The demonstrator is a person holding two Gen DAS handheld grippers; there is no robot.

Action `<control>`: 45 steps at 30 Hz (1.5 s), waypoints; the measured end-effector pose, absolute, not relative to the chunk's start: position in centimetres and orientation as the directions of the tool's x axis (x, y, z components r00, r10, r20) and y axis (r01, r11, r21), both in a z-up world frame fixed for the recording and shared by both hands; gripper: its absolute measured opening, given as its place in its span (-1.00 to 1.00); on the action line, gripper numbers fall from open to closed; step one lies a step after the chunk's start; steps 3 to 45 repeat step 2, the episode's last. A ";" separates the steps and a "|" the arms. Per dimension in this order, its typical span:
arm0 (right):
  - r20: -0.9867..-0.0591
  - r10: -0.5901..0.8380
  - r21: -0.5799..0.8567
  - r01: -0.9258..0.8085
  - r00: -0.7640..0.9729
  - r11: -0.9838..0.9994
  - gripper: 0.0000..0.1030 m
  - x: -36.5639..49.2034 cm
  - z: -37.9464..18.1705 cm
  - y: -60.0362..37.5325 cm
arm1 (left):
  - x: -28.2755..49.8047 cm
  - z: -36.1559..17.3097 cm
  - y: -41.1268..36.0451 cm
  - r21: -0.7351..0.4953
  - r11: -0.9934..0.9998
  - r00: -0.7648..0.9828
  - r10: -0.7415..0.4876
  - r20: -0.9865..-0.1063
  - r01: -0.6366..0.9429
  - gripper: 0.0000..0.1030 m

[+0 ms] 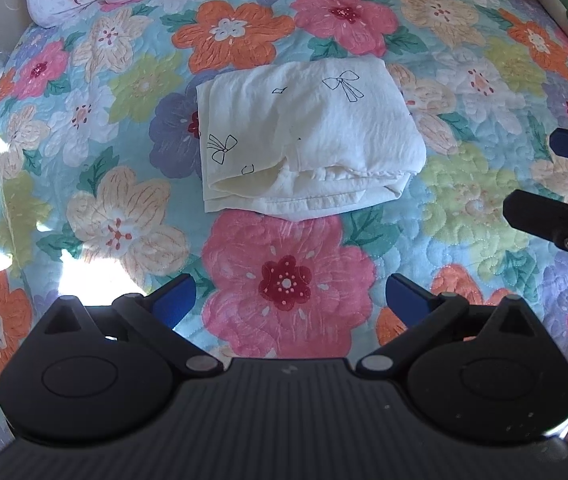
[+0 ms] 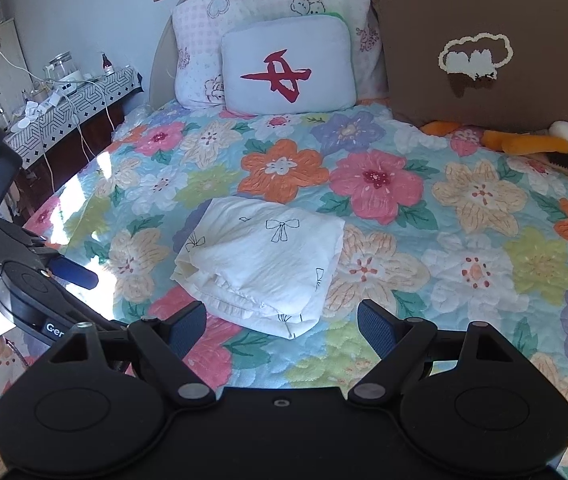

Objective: Fold clothes

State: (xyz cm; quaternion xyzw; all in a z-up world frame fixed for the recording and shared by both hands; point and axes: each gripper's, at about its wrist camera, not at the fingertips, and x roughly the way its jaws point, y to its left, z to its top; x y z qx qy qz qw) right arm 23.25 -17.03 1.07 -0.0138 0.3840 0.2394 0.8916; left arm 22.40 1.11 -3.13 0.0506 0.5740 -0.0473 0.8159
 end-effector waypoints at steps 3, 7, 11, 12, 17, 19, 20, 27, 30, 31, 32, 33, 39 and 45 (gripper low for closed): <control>-0.687 0.416 0.157 -0.437 0.596 0.886 0.68 23.2 1.2 -17.1 | 22.4 -3.0 1.0 0.031 0.990 0.340 -0.018 -0.940 0.141 1.00; -0.687 0.416 0.157 -0.437 0.596 0.886 0.68 23.2 1.2 -17.1 | 22.4 -3.0 1.0 0.031 0.990 0.340 -0.018 -0.940 0.141 1.00; -0.687 0.416 0.157 -0.437 0.596 0.886 0.68 23.2 1.2 -17.1 | 22.4 -3.0 1.0 0.031 0.990 0.340 -0.018 -0.940 0.141 1.00; -0.687 0.416 0.157 -0.437 0.596 0.886 0.68 23.2 1.2 -17.1 | 22.4 -3.0 1.0 0.031 0.990 0.340 -0.018 -0.940 0.141 1.00; -0.687 0.416 0.157 -0.437 0.596 0.886 0.68 23.2 1.2 -17.1 | 22.4 -3.0 1.0 0.031 0.990 0.340 -0.018 -0.940 0.141 1.00; -0.687 0.416 0.157 -0.437 0.596 0.886 0.68 23.2 1.2 -17.1 | 22.4 -3.0 1.0 0.031 0.990 0.340 -0.018 -0.940 0.141 1.00; -0.687 0.416 0.157 -0.437 0.596 0.886 0.68 23.2 1.2 -17.1 | 22.4 -3.0 1.0 0.031 0.990 0.340 -0.018 -0.940 0.141 1.00; -0.687 0.416 0.157 -0.437 0.596 0.886 0.68 23.2 1.2 -17.1 | 22.4 -3.0 1.0 0.031 0.990 0.340 -0.018 -0.940 0.141 1.00; -0.687 0.416 0.157 -0.437 0.596 0.886 0.68 23.2 1.2 -17.1 | 22.4 -3.0 1.0 0.031 0.990 0.340 -0.018 -0.940 0.141 1.00; -0.687 0.416 0.157 -0.437 0.596 0.886 0.68 23.2 1.2 -17.1 | 22.4 -3.0 1.0 0.031 0.990 0.340 -0.018 -0.940 0.141 1.00; -0.687 0.416 0.157 -0.437 0.596 0.886 0.68 23.2 1.2 -17.1 | 22.4 -3.0 1.0 0.031 0.990 0.340 -0.018 -0.940 0.141 1.00; -0.687 0.416 0.157 -0.437 0.596 0.886 0.68 23.2 1.2 -17.1 | 22.4 -3.0 1.0 0.031 0.990 0.340 -0.018 -0.940 0.141 1.00; -0.687 0.416 0.157 -0.437 0.596 0.886 0.68 23.2 1.2 -17.1 | 22.4 -3.0 1.0 0.031 0.990 0.340 -0.018 -0.940 0.141 1.00; -0.687 0.416 0.157 -0.437 0.596 0.886 0.68 23.2 1.2 -17.1 | 22.4 -3.0 1.0 0.031 0.990 0.340 -0.018 -0.940 0.141 1.00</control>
